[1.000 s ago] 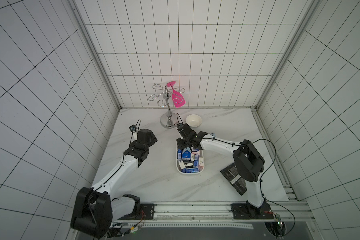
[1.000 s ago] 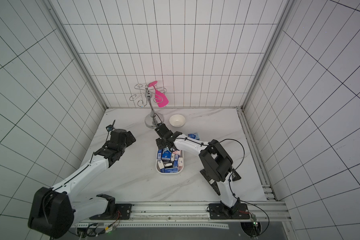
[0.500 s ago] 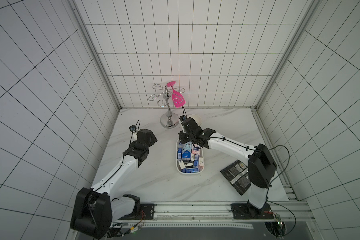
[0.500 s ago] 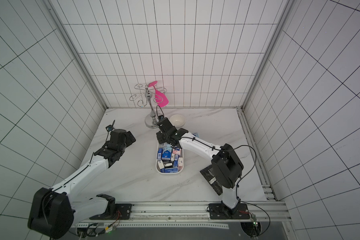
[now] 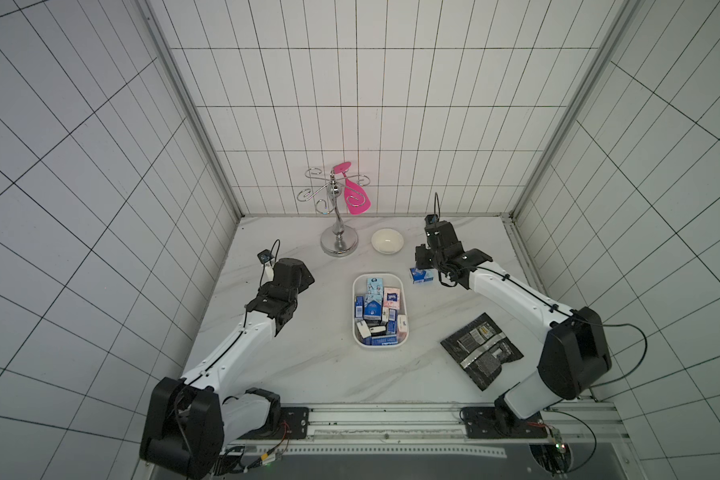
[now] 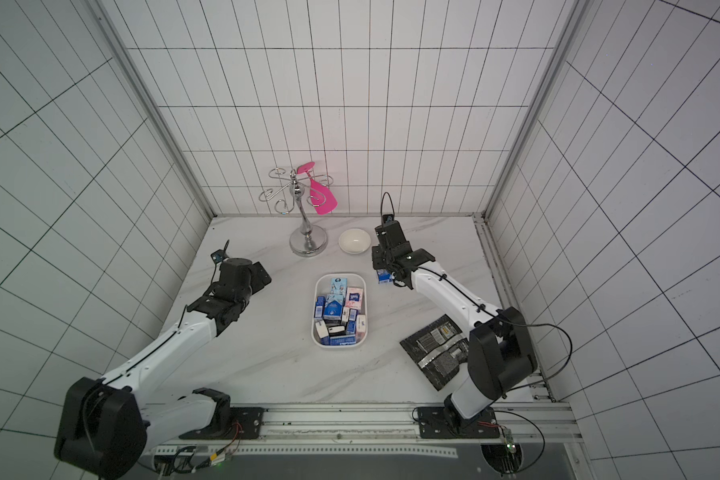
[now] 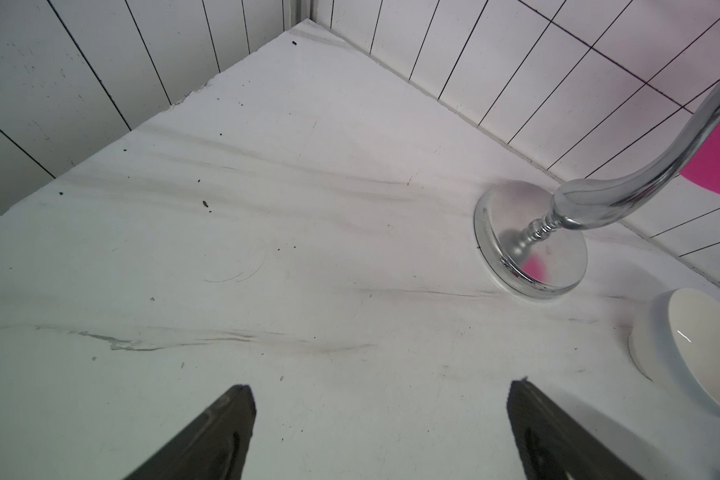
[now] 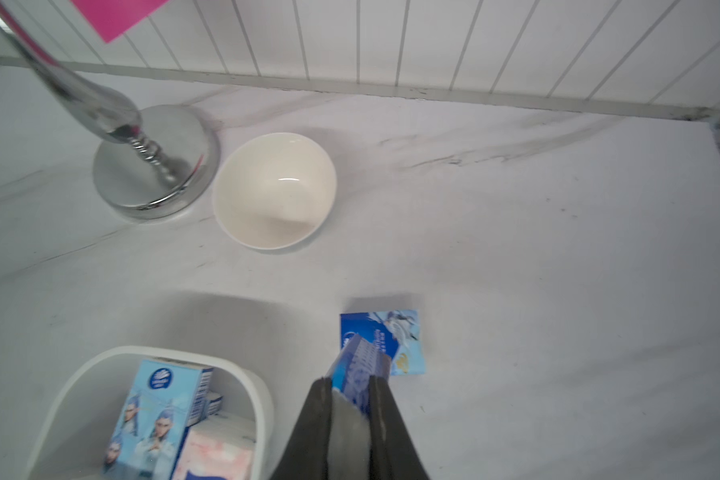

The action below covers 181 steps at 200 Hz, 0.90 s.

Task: Take the pocket tissues out of the storage box
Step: Place the pocket tissues at the center of the board.

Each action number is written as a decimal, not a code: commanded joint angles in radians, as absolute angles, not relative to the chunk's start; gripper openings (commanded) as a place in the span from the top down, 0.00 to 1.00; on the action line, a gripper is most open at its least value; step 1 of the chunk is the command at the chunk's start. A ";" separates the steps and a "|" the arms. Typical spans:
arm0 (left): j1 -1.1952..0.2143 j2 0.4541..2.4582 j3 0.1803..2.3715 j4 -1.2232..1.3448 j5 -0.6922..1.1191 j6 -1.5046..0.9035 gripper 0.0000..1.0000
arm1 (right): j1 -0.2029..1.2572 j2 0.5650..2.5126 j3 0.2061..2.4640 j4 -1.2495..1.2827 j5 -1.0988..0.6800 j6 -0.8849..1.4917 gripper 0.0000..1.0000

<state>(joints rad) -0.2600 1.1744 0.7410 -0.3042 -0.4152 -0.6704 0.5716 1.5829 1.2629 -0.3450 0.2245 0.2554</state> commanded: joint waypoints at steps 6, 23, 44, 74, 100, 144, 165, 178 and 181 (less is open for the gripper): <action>-0.260 1.160 0.740 -0.301 -0.404 -0.672 0.02 | 0.468 1.589 1.213 -0.413 0.305 0.232 0.93; -0.260 1.157 0.740 -0.298 -0.398 -0.672 0.02 | 0.420 1.630 1.215 -0.433 0.352 0.213 0.93; -0.261 1.154 0.738 -0.291 -0.390 -0.670 0.02 | 0.397 1.703 1.255 -0.459 0.399 0.183 0.93; -0.261 1.152 0.740 -0.292 -0.390 -0.664 0.02 | 0.394 1.844 1.367 -0.508 0.440 0.133 0.93; -0.260 1.143 0.740 -0.298 -0.402 -0.660 0.02 | 0.394 1.951 1.459 -0.549 0.479 0.094 0.93; -0.260 1.149 0.740 -0.293 -0.402 -0.657 0.02 | 0.405 2.006 1.520 -0.541 0.423 0.057 0.82; -0.259 1.154 0.739 -0.293 -0.405 -0.658 0.02 | 0.404 2.027 1.538 -0.541 0.369 0.061 0.74; -0.259 1.154 0.739 -0.293 -0.407 -0.658 0.02 | 0.405 2.035 1.540 -0.534 0.335 0.067 0.71; -0.259 1.154 0.739 -0.293 -0.408 -0.658 0.02 | 0.404 2.037 1.540 -0.534 0.331 0.069 0.70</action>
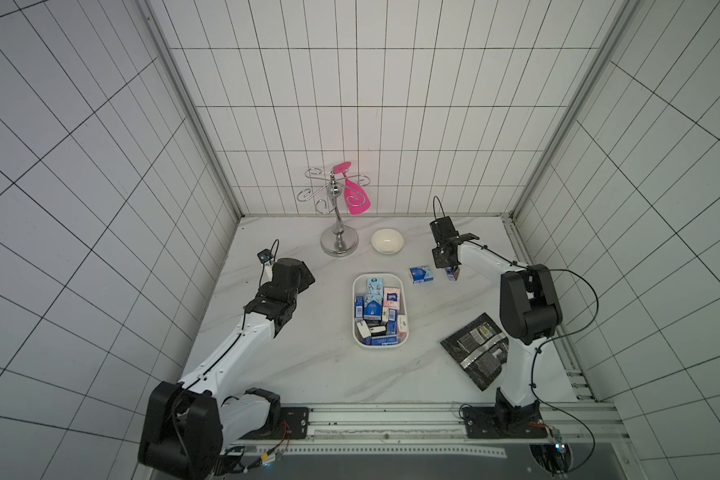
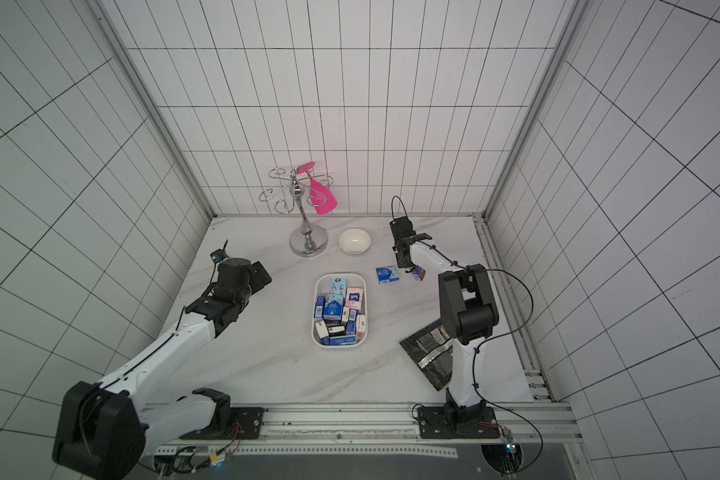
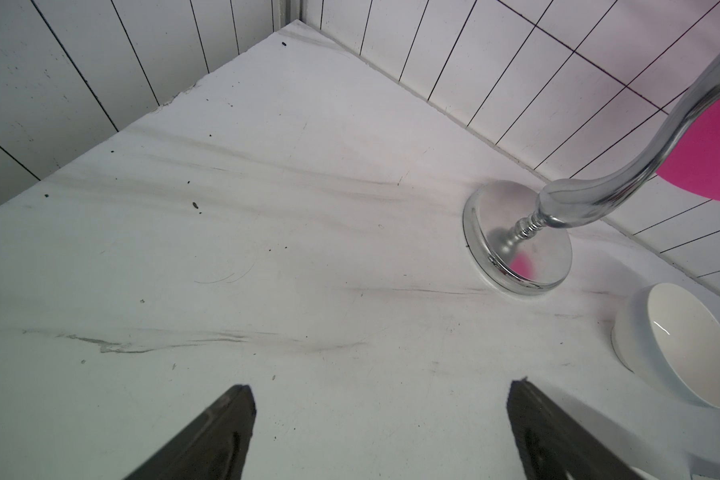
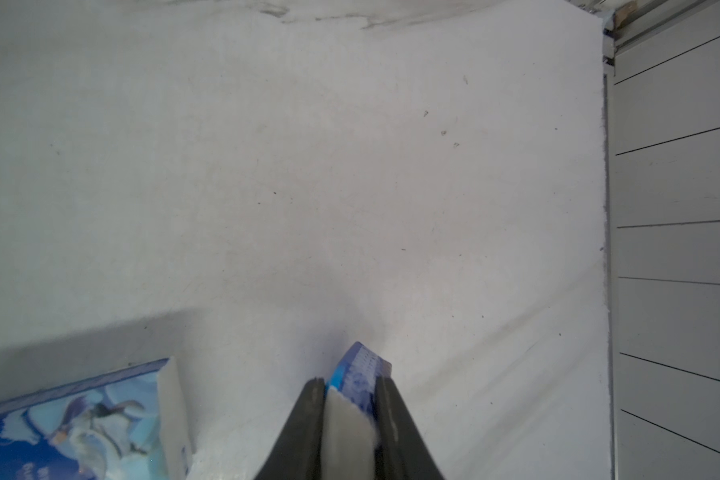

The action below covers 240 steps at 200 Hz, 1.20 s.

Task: Take the pocket tissues out of the storage box
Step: Place the pocket tissues at the center of the board.

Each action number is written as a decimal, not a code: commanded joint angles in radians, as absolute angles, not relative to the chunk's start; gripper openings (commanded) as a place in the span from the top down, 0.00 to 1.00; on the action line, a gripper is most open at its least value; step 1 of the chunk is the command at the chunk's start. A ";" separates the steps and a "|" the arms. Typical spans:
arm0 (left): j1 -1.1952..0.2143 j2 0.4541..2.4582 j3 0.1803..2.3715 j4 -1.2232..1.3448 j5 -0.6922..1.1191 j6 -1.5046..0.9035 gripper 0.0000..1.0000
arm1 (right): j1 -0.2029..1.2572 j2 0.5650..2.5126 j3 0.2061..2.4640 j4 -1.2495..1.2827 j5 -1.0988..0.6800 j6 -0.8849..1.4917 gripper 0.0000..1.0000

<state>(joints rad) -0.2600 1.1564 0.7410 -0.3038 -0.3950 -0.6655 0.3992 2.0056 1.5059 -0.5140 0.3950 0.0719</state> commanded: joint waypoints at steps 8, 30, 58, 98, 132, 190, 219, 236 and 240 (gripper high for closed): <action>-0.259 1.153 0.738 -0.293 -0.411 -0.658 0.02 | 0.406 2.043 1.542 -0.532 0.327 0.072 0.69; -0.259 1.148 0.736 -0.293 -0.418 -0.658 0.02 | 0.406 2.047 1.542 -0.528 0.315 0.078 0.65; -0.259 1.148 0.733 -0.293 -0.419 -0.660 0.02 | 0.405 2.017 1.525 -0.509 0.295 0.092 0.60; -0.259 1.150 0.729 -0.292 -0.417 -0.663 0.02 | 0.398 1.930 1.466 -0.479 0.262 0.133 0.50; -0.259 1.151 0.730 -0.291 -0.405 -0.664 0.02 | 0.332 1.842 1.349 -0.423 0.128 0.267 0.34; -0.261 1.164 0.729 -0.282 -0.381 -0.666 0.02 | 0.288 1.842 1.261 -0.352 0.086 0.431 0.01; -0.261 1.161 0.730 -0.281 -0.375 -0.661 0.02 | 0.287 1.867 1.250 -0.316 0.066 0.455 0.01; -0.261 1.157 0.728 -0.280 -0.378 -0.661 0.02 | 0.287 1.887 1.254 -0.311 0.057 0.459 0.01; -0.261 1.157 0.727 -0.279 -0.379 -0.660 0.02 | 0.287 1.892 1.254 -0.310 0.057 0.460 0.01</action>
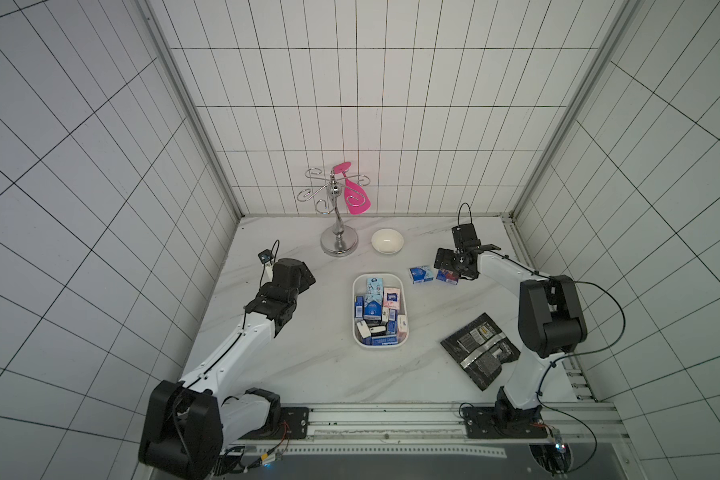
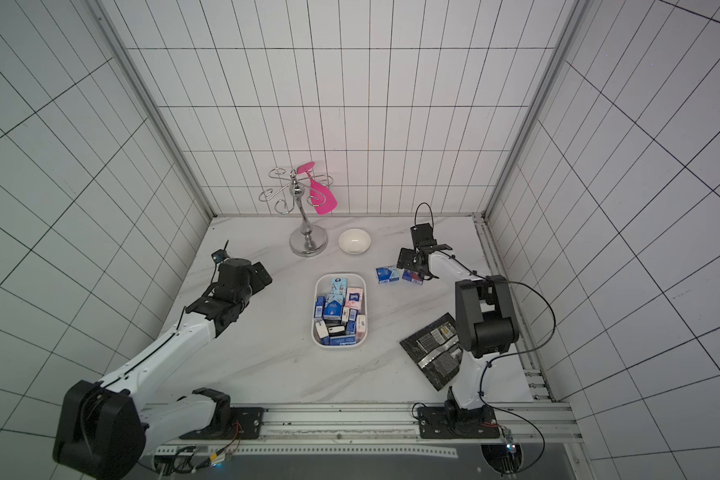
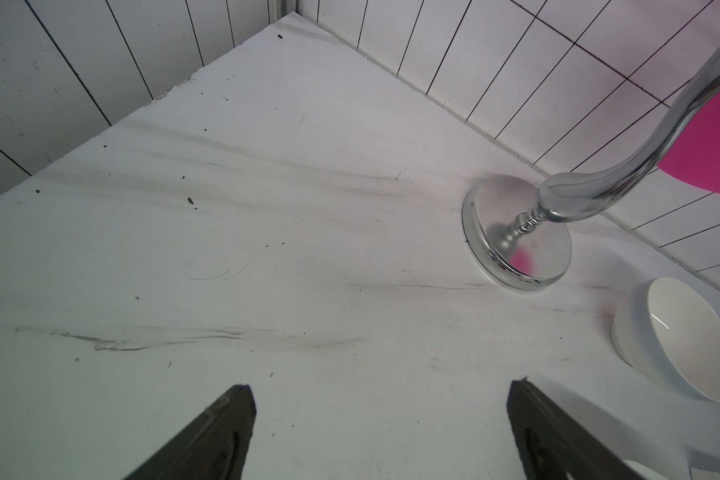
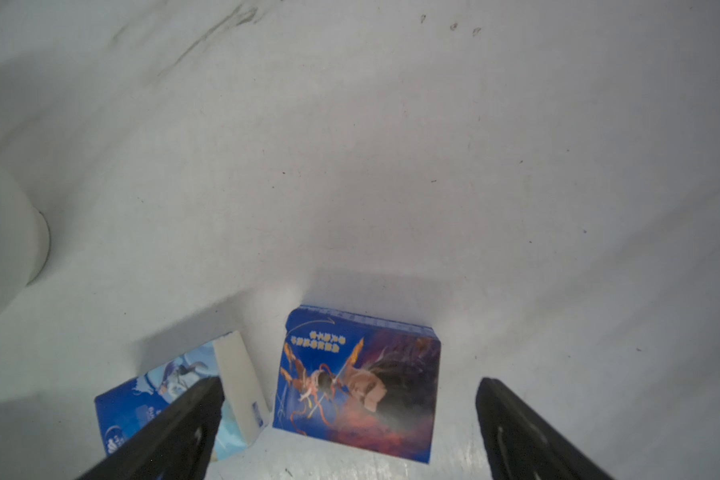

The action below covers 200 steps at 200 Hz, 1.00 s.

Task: Take the pocket tissues out of the storage box
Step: Place the pocket tissues at the center of the board.

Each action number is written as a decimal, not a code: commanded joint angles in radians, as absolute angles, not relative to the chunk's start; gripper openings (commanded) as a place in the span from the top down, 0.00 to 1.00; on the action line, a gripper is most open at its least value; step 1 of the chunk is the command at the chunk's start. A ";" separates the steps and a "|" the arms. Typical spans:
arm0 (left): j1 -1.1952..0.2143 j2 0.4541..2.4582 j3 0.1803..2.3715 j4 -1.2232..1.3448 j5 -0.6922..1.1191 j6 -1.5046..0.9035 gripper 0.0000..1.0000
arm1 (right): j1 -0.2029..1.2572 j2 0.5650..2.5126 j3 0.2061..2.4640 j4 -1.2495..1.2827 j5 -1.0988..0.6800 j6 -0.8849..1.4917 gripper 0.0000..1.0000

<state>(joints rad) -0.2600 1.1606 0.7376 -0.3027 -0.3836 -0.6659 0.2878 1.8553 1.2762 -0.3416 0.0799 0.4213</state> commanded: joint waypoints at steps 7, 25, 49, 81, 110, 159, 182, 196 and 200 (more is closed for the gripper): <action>-0.261 1.157 0.726 -0.279 -0.379 -0.660 0.02 | 0.287 1.897 1.254 -0.310 0.058 0.460 0.01; -0.261 1.155 0.726 -0.279 -0.380 -0.660 0.02 | 0.284 1.908 1.247 -0.311 0.070 0.460 0.00; -0.261 1.158 0.727 -0.276 -0.376 -0.661 0.02 | 0.282 1.921 1.244 -0.304 0.061 0.451 0.06; -0.261 1.161 0.727 -0.274 -0.376 -0.661 0.02 | 0.282 1.933 1.245 -0.304 0.049 0.445 0.12; -0.261 1.160 0.726 -0.275 -0.377 -0.662 0.02 | 0.282 1.954 1.244 -0.306 0.046 0.431 0.15; -0.261 1.160 0.726 -0.274 -0.379 -0.662 0.02 | 0.284 1.957 1.255 -0.332 0.060 0.349 0.22; -0.261 1.162 0.730 -0.273 -0.379 -0.660 0.02 | 0.285 1.963 1.274 -0.359 0.057 0.287 0.25; -0.261 1.163 0.732 -0.275 -0.376 -0.660 0.02 | 0.286 1.970 1.293 -0.377 0.052 0.239 0.26; -0.261 1.164 0.733 -0.275 -0.376 -0.659 0.02 | 0.287 1.970 1.295 -0.378 0.054 0.227 0.26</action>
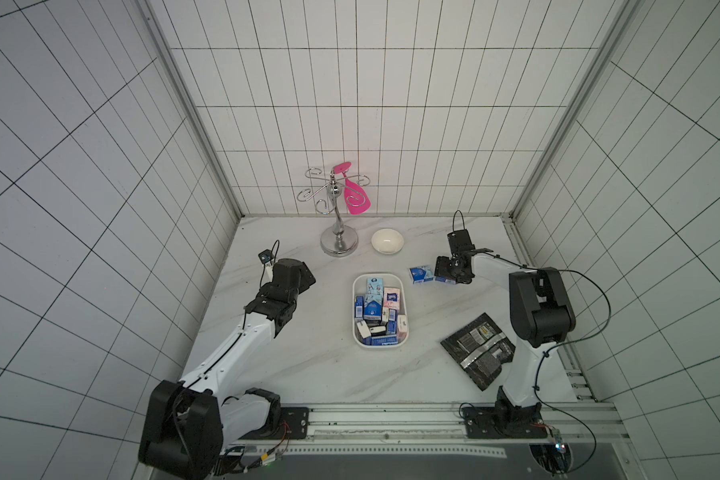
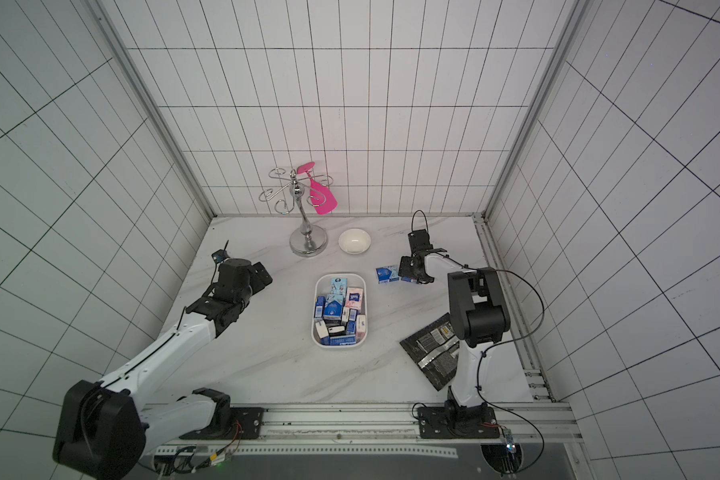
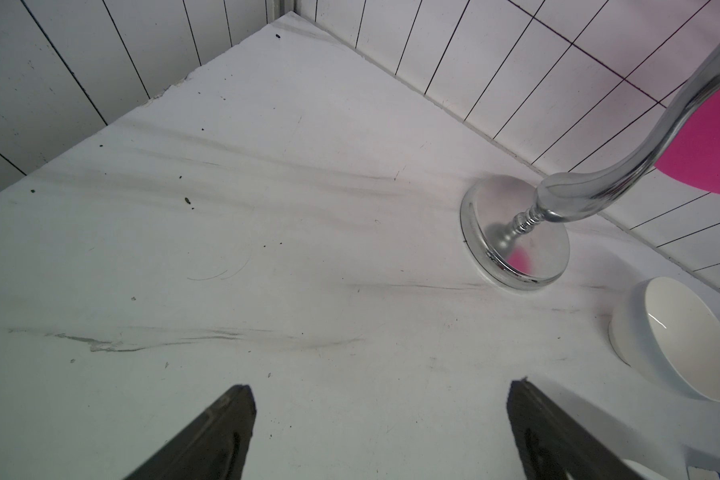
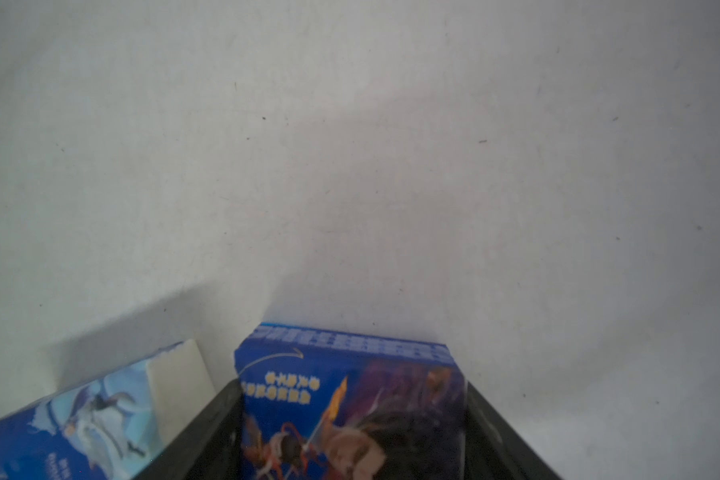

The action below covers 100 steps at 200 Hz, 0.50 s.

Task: Take the pocket tissues out of the storage box
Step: Place the pocket tissues at the center of the board.

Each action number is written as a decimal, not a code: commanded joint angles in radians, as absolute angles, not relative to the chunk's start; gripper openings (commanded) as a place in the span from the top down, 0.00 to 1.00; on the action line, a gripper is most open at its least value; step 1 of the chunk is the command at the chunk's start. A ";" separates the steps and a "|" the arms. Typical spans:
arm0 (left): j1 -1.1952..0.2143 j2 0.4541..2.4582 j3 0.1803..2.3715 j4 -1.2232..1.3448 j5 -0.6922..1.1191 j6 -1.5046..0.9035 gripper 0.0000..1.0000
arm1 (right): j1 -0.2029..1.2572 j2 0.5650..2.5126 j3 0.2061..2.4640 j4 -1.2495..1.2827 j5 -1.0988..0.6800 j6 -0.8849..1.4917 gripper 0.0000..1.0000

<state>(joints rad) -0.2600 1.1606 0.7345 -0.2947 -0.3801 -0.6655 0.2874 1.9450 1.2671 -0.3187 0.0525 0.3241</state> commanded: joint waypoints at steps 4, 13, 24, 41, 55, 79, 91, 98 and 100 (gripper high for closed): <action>-0.261 1.164 0.733 -0.274 -0.376 -0.658 0.02 | 0.287 1.970 1.297 -0.378 0.054 0.215 0.26; -0.261 1.164 0.735 -0.273 -0.374 -0.657 0.02 | 0.287 1.971 1.305 -0.382 0.040 0.189 0.26; -0.261 1.166 0.737 -0.274 -0.372 -0.655 0.02 | 0.287 1.971 1.314 -0.381 0.018 0.171 0.26; -0.261 1.166 0.740 -0.275 -0.368 -0.653 0.02 | 0.296 1.972 1.325 -0.369 -0.014 0.135 0.26; -0.261 1.164 0.740 -0.278 -0.370 -0.652 0.02 | 0.302 1.984 1.348 -0.381 -0.018 0.118 0.25; -0.261 1.155 0.740 -0.281 -0.374 -0.649 0.02 | 0.309 2.008 1.394 -0.414 -0.021 0.097 0.24; -0.261 1.152 0.740 -0.282 -0.374 -0.646 0.02 | 0.310 2.011 1.405 -0.417 -0.020 0.091 0.24; -0.261 1.151 0.741 -0.282 -0.374 -0.646 0.02 | 0.310 2.012 1.414 -0.424 -0.016 0.087 0.24; -0.261 1.151 0.740 -0.282 -0.374 -0.646 0.02 | 0.309 2.012 1.416 -0.425 -0.014 0.084 0.24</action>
